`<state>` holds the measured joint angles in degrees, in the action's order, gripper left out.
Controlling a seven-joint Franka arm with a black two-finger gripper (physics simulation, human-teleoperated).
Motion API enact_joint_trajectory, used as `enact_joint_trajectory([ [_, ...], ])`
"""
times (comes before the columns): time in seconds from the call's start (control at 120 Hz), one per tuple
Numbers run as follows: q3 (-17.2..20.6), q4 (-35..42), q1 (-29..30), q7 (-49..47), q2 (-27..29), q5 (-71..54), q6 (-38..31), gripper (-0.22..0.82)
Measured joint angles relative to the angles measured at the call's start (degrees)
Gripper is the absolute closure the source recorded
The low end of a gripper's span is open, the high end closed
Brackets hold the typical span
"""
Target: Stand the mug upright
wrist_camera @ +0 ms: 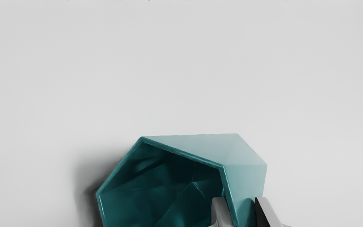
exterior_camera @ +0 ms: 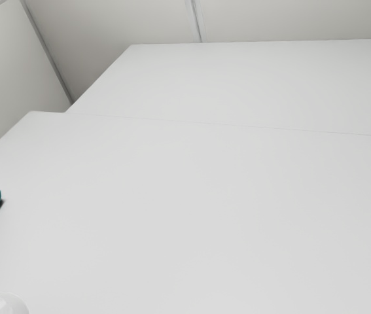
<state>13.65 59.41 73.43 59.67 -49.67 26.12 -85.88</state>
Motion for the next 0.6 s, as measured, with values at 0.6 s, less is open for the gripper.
enact_joint_trajectory([
  [0.6, 1.62, 1.65, -2.53, -0.30, 5.01, 0.30, 1.97, 0.78],
])
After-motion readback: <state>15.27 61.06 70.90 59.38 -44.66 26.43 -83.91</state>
